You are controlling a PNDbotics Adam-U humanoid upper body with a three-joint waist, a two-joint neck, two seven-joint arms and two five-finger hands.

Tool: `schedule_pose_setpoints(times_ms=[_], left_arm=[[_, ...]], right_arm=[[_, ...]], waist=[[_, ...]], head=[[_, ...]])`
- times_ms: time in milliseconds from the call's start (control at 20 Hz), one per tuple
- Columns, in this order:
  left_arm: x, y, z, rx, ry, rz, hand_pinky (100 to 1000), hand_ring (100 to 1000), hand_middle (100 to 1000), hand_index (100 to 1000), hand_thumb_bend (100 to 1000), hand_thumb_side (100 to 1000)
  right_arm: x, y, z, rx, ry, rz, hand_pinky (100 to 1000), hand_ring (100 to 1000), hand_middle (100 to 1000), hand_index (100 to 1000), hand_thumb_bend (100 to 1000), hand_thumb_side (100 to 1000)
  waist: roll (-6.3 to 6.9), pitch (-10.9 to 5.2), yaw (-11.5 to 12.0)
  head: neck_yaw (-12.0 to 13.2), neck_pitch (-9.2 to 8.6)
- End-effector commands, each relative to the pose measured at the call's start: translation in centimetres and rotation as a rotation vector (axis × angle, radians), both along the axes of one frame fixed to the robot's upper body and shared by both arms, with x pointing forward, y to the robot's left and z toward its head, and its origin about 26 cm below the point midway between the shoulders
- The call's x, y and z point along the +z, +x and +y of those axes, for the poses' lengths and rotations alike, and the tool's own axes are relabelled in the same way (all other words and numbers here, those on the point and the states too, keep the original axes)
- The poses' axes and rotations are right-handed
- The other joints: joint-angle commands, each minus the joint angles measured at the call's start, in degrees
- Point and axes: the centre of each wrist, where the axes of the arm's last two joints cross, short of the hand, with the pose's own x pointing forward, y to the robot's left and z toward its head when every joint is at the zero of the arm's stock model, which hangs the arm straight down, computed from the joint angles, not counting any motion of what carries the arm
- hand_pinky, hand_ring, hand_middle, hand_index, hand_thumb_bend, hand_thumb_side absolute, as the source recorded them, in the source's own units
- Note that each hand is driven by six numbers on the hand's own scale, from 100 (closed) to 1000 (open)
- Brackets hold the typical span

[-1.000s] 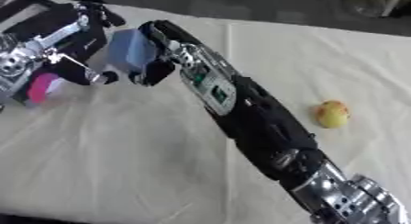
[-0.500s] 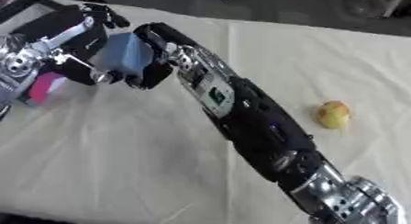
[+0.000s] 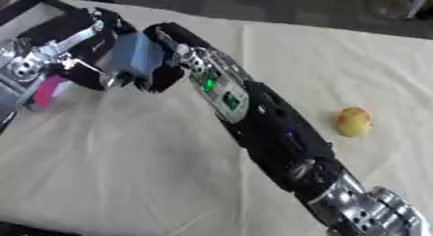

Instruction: Pick up the objects with one hand, pass them to the other hand, and then place them into the box on the other side of the table.

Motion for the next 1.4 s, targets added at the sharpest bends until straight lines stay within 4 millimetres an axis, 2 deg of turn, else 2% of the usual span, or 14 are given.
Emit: schedule_pose_setpoints(times_ms=[50, 250, 400, 550, 650, 750, 800, 900, 1050, 1200, 1300, 1400], left_arm=[[0.9, 0.1, 0.2, 0.015, -0.013, -0.028, 869, 663, 517, 668, 335, 100], [0.9, 0.1, 0.1, 0.017, -0.033, -0.032, 852, 589, 427, 550, 275, 100], [0.8, 0.1, 0.1, 0.019, -0.05, -0.036, 843, 566, 383, 521, 228, 100], [0.7, 0.1, 0.1, 0.023, -0.069, -0.04, 838, 555, 359, 495, 211, 100], [0.6, 0.1, 0.2, 0.026, -0.076, -0.039, 836, 547, 333, 462, 195, 100], [0.6, 0.1, 0.2, 0.028, -0.079, -0.037, 835, 543, 319, 445, 190, 100], [0.5, 0.1, 0.2, 0.031, -0.078, -0.036, 834, 539, 305, 423, 189, 100], [0.4, 0.1, 0.3, 0.035, -0.075, -0.035, 833, 536, 295, 413, 199, 100], [0.4, 0.1, 0.5, 0.042, -0.07, -0.035, 831, 534, 289, 407, 220, 100], [0.3, 0.1, 0.7, 0.049, -0.062, -0.037, 829, 533, 283, 402, 251, 100], [0.3, 0.1, 0.8, 0.052, -0.058, -0.04, 829, 533, 282, 400, 262, 100], [0.3, 0.1, 0.9, 0.057, -0.054, -0.043, 828, 533, 280, 399, 276, 100]], right_arm=[[1.3, -0.6, 0.7, 0.028, 0.026, -0.038, 649, 466, 390, 397, 100, 100], [1.4, -0.7, 0.7, 0.027, 0.032, -0.041, 651, 469, 392, 399, 100, 100], [1.4, -0.6, 0.7, 0.021, 0.033, -0.042, 660, 482, 407, 416, 100, 100], [1.3, -0.5, 0.6, -0.015, 0.027, -0.043, 672, 519, 463, 481, 100, 100], [1.3, -0.4, 0.5, -0.049, 0.016, -0.051, 711, 616, 573, 637, 100, 117], [1.5, -0.4, 0.3, -0.073, 0.002, -0.069, 734, 688, 650, 735, 100, 236], [1.6, -0.4, 0.2, -0.079, -0.002, -0.077, 755, 742, 720, 813, 100, 295], [1.8, -0.4, 0.0, -0.086, -0.007, -0.092, 774, 775, 771, 865, 100, 335], [2.1, -0.4, -0.1, -0.086, -0.024, -0.111, 790, 791, 798, 892, 100, 362], [2.3, -0.3, -0.2, -0.081, -0.043, -0.113, 805, 797, 804, 899, 100, 322], [2.4, -0.2, -0.4, -0.079, -0.052, -0.105, 812, 799, 806, 904, 117, 258], [2.5, -0.1, -0.5, -0.074, -0.061, -0.097, 821, 802, 808, 909, 180, 153]], waist=[[0.84, 0.0, -0.1], [0.78, -0.04, -0.1], [0.75, -0.09, -0.2], [0.77, -0.18, -0.3], [0.8, -0.24, -0.4], [0.82, -0.28, -0.4], [0.83, -0.3, -0.5], [0.84, -0.35, -0.5], [0.82, -0.44, -0.5], [0.81, -0.51, -0.6], [0.81, -0.56, -0.6], [0.83, -0.58, -0.7]], head=[[0.1, -0.06], [0.3, -0.06], [0.4, -0.06], [0.3, -0.06], [0.4, -0.06], [0.5, -0.06], [0.6, -0.06], [0.7, -0.06], [0.9, -0.06], [1.0, -0.06], [1.1, -0.06], [1.2, -0.06]])
